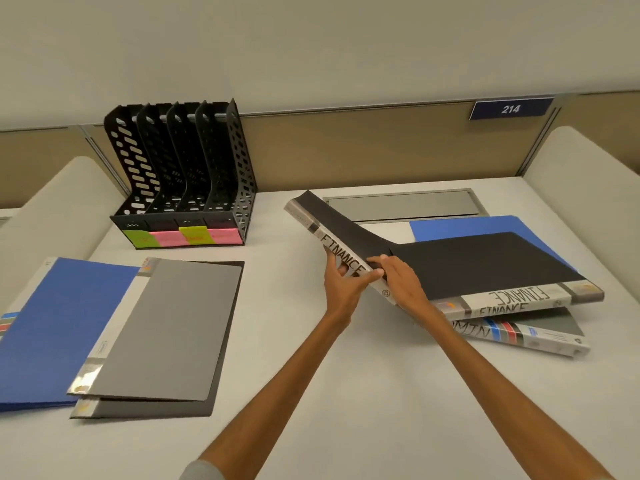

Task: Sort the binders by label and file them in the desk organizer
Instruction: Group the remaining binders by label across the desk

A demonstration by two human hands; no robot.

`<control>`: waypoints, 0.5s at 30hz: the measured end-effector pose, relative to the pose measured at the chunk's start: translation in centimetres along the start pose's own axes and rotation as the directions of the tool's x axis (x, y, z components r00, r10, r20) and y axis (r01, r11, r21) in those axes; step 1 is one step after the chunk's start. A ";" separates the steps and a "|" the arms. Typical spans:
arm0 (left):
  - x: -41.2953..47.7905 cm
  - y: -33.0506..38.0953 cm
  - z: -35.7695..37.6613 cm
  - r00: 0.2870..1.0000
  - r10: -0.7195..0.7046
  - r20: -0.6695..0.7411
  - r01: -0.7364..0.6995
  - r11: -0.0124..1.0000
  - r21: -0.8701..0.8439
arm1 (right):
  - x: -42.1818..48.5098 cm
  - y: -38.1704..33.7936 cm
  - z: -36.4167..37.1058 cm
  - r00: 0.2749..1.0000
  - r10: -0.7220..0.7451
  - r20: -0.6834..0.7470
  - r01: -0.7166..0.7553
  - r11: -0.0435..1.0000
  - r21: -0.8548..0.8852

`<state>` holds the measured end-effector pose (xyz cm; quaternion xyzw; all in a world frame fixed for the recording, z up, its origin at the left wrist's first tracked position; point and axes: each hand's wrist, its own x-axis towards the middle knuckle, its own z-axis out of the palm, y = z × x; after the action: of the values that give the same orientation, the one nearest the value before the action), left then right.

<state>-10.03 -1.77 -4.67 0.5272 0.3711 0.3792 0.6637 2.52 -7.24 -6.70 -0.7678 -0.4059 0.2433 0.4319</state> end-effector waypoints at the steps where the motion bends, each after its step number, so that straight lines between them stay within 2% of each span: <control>1: 0.0 0.1 0.4 0.999 0.028 0.018 -0.029 0.999 0.037 | 0.2 -0.4 -0.5 0.999 0.031 0.034 -0.034 0.996 0.082; 5: 0.5 0.8 0.9 0.987 0.137 0.082 -0.150 0.971 0.185 | 1.5 -2.1 -3.1 0.958 0.094 0.270 -0.179 0.935 0.307; 9: 1.1 2.1 1.3 0.964 0.252 0.086 -0.266 0.924 0.276 | 2.8 -2.6 -5.5 0.922 0.093 0.377 -0.256 0.876 0.410; 11: 1.5 3.7 1.9 0.954 0.293 0.061 -0.298 0.907 0.299 | 3.3 -2.6 -6.4 0.923 0.055 0.380 -0.238 0.858 0.454; 15: 2.2 8.0 3.2 0.929 0.368 0.051 -0.361 0.861 0.357 | 4.6 -3.1 -6.3 0.962 0.035 0.271 -0.152 0.893 0.424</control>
<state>-7.09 0.06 3.50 0.6968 0.3343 0.4280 0.4686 8.35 -5.48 -0.92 -0.6311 -0.3547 0.4464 0.5260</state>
